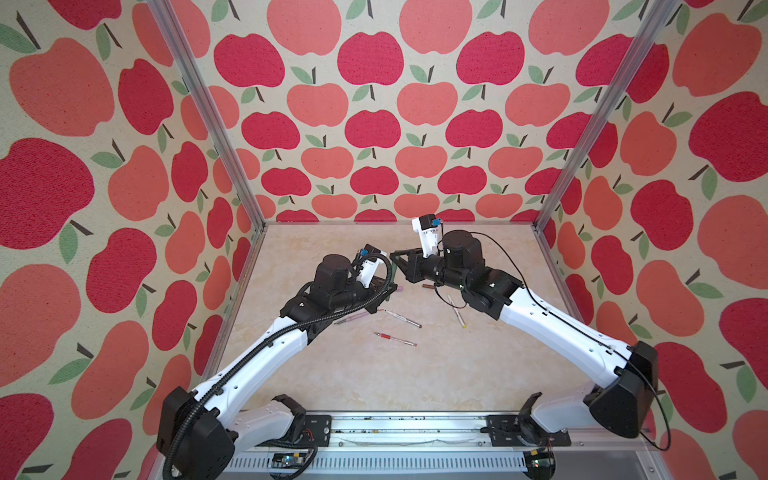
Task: Insert the pens into the pen caps
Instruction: 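Press the cap down onto the pen with right gripper while left gripper holds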
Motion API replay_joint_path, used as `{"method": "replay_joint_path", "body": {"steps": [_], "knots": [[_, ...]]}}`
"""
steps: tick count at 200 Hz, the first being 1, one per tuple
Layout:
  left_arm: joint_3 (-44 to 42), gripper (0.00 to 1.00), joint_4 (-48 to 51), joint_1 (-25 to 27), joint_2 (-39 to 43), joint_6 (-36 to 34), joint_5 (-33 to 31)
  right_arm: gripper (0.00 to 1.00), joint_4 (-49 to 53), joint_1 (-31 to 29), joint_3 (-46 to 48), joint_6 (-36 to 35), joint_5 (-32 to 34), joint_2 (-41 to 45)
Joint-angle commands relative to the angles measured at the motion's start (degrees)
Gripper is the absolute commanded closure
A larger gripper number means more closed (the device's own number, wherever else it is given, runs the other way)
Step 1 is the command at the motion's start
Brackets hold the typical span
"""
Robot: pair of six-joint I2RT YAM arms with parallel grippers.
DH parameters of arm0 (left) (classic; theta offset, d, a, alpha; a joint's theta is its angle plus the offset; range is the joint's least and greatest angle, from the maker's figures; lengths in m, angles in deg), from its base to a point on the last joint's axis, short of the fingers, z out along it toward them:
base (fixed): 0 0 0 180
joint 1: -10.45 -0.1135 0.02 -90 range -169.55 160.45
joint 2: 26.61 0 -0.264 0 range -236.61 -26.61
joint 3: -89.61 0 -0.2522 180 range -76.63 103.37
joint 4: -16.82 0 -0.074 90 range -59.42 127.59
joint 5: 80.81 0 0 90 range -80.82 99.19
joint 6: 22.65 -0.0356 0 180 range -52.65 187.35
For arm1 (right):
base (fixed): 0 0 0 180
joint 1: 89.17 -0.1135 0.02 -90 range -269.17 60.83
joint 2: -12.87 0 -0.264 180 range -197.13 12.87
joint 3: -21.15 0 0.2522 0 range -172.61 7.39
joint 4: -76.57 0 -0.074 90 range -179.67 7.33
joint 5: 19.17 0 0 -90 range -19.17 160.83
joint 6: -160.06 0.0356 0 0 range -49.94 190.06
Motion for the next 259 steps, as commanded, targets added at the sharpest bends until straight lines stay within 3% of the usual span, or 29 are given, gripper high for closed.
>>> {"method": "replay_joint_path", "body": {"steps": [1, 259], "knots": [[7.8, 1.00, -17.1, -1.9, 0.5, 0.4, -2.1, 0.88, 12.2, -1.9, 5.3, 2.4, -5.9, -1.2], [7.7, 1.00, -27.2, -3.6, -1.1, -3.1, -2.7, 0.89, 7.3, -7.0, 13.5, 8.7, -7.8, -2.7]]}}
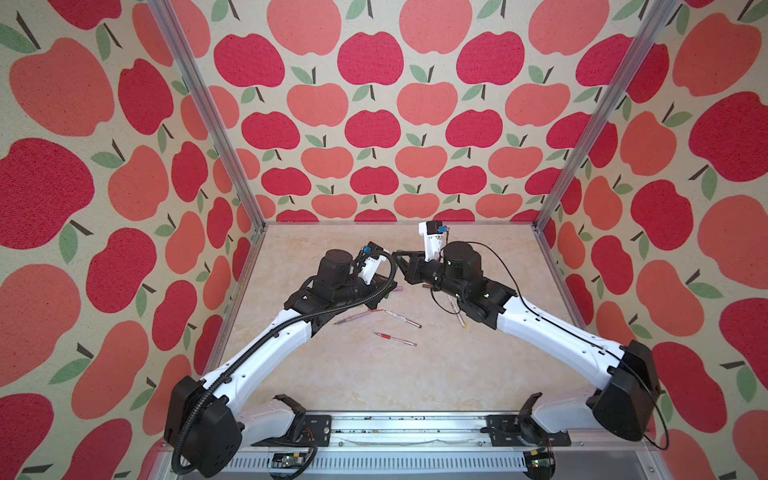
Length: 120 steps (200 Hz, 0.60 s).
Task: Insert the pens into the pen caps
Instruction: 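Press the cap down onto the pen with right gripper while left gripper holds, then open left gripper and release the capped pen to right gripper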
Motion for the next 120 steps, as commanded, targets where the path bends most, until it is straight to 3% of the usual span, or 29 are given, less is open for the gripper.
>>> {"method": "replay_joint_path", "body": {"steps": [1, 51, 120], "knots": [[5.6, 1.00, -28.0, -2.1, 1.9, 0.7, -3.7, 0.89, 19.2, -6.0, 5.6, 3.1, -12.9, -3.4], [2.9, 1.00, -27.6, -2.0, 1.7, 2.7, -3.0, 0.87, 19.4, -4.7, 2.9, 1.4, -12.0, -2.3], [-8.4, 1.00, -24.4, -0.5, 3.0, 5.2, -2.0, 0.83, 20.0, 0.6, -3.7, -2.1, -12.7, 0.3]]}}
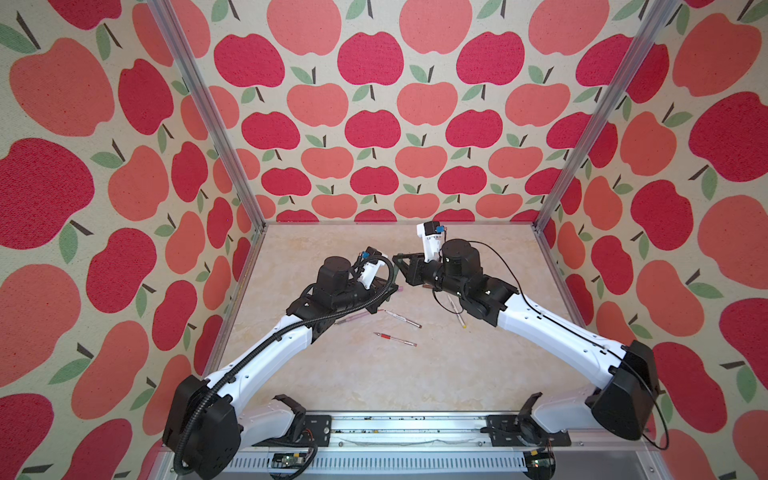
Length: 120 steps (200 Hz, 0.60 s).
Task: Insert the pens into the pen caps
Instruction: 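Open left gripper and release the capped pen to right gripper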
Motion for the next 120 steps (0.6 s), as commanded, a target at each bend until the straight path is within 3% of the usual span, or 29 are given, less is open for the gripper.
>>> {"method": "replay_joint_path", "body": {"steps": [1, 65, 120], "knots": [[-1.2, 1.00, -14.2, -0.6, 2.1, 3.1, -4.1, 0.83, 12.7, -0.6, -1.0, -0.5, -10.0, 0.3], [-7.8, 1.00, -13.6, 3.0, 3.1, 5.2, -4.6, 0.68, 16.1, 0.6, -4.4, -4.0, -9.7, 2.0], [-7.6, 1.00, -13.7, 4.6, 2.3, 6.9, -4.0, 0.67, 16.4, 0.6, -3.5, -4.6, -8.4, 2.6]]}}
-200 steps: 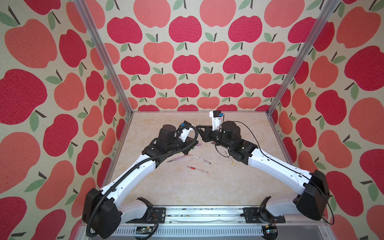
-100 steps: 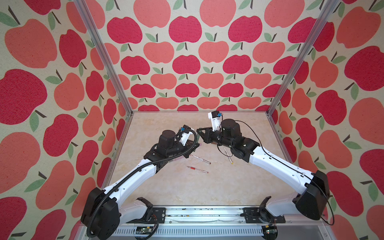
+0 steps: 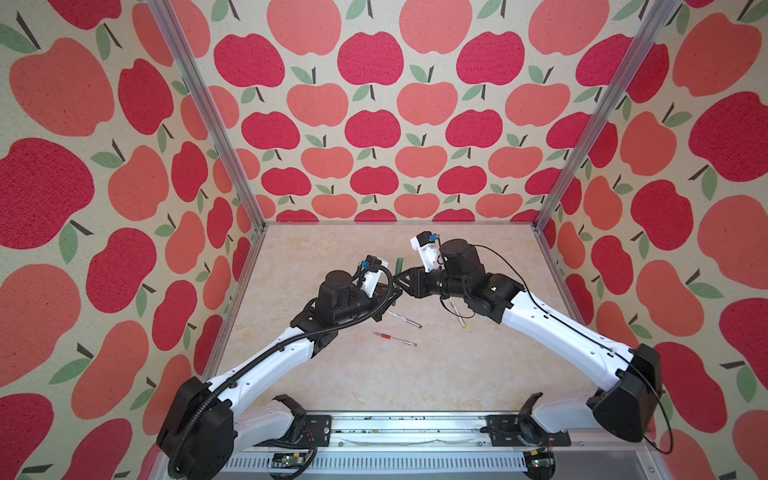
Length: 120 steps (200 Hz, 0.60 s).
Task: Insert the pens into the pen caps
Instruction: 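Open left gripper and release the capped pen to right gripper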
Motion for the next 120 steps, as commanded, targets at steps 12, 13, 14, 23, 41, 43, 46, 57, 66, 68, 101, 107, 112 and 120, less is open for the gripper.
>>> {"method": "replay_joint_path", "body": {"steps": [12, 13, 14, 23, 41, 43, 46, 57, 66, 68, 101, 107, 112, 120], "knots": [[-0.2, 1.00, -2.0, 0.7, 0.1, 1.5, -0.3, 0.68, 1.6, 0.0, -0.8, -1.6, 0.0, 1.6], [-0.2, 1.00, -2.0, 0.7, 0.1, 1.5, -0.3, 0.69, 1.6, 0.0, -0.8, -1.6, 0.0, 1.6], [-0.2, 1.00, -2.0, 0.7, 0.1, 1.5, -0.4, 0.69, 1.6, 0.0, -0.8, -1.7, 0.0, 1.6], [-0.1, 1.00, -2.0, 0.8, 0.0, 1.8, -0.4, 0.70, 1.5, 0.0, -0.8, -1.6, -0.1, 1.5], [0.0, 1.00, -2.4, 0.9, -0.1, 2.6, -0.8, 0.73, 1.1, 0.0, -0.8, -1.5, -0.1, 1.3], [0.0, 1.00, -2.6, 0.9, -0.2, 2.7, -0.8, 0.73, 1.0, 0.0, -0.8, -1.5, -0.2, 1.3], [0.0, 1.00, -2.7, 1.0, -0.2, 2.9, -0.7, 0.74, 1.0, 0.0, -0.8, -1.5, -0.1, 1.3], [0.0, 1.00, -3.3, 1.0, -0.3, 3.8, -0.9, 0.75, 0.8, 0.0, -0.6, -1.3, -0.2, 1.2], [0.0, 1.00, -3.8, 1.0, -0.5, 4.5, -0.9, 0.77, 0.5, 0.0, -0.4, -1.1, -0.1, 1.3], [0.0, 1.00, -3.9, 1.1, -0.5, 4.6, -0.9, 0.78, 0.4, 0.0, -0.4, -1.1, -0.1, 1.3], [0.1, 1.00, -4.5, 1.4, -1.2, 5.2, -1.0, 0.82, -0.1, 0.0, 0.3, -0.7, -0.1, 1.4], [0.2, 1.00, -4.5, 1.4, -1.2, 5.2, -1.0, 0.83, -0.1, 0.0, 0.4, -0.7, 0.0, 1.3], [0.3, 1.00, -4.5, 1.5, -1.2, 5.2, -1.0, 0.83, -0.1, 0.0, 0.5, -0.6, 0.0, 1.4], [0.3, 1.00, -4.5, 1.5, -1.3, 5.2, -1.0, 0.84, -0.2, 0.0, 0.6, -0.7, 0.1, 1.5]]}}
